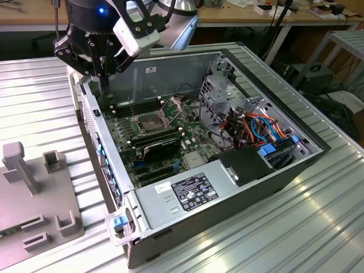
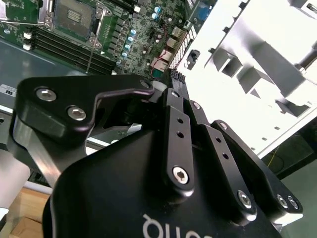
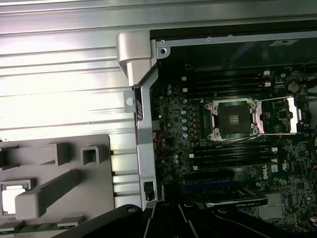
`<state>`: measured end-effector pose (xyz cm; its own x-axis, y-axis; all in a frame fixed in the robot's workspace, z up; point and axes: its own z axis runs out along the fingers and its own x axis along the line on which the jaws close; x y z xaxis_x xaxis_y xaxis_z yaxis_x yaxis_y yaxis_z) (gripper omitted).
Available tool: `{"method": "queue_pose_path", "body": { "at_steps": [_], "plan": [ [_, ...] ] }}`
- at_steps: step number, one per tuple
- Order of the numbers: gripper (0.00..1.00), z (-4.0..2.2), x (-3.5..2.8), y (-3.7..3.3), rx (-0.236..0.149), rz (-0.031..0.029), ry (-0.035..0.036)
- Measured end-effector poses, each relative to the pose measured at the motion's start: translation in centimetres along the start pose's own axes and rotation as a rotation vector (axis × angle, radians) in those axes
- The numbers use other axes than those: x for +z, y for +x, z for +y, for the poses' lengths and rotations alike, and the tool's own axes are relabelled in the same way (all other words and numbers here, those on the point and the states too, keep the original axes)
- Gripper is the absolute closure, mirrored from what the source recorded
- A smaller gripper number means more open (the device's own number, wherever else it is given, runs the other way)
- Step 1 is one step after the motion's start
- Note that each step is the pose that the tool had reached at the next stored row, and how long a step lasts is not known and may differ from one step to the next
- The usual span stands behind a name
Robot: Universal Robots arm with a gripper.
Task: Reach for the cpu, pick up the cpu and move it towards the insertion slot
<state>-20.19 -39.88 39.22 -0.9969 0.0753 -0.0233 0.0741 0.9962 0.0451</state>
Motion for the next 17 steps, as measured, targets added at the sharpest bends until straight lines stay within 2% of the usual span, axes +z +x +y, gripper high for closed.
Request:
{"method": "queue_pose_path", "body": {
  "at_steps": [17],
  "plan": [
    [0.89, -0.2, -0.05, 2.62, 0.0, 0.0, 0.0]
  ]
}}
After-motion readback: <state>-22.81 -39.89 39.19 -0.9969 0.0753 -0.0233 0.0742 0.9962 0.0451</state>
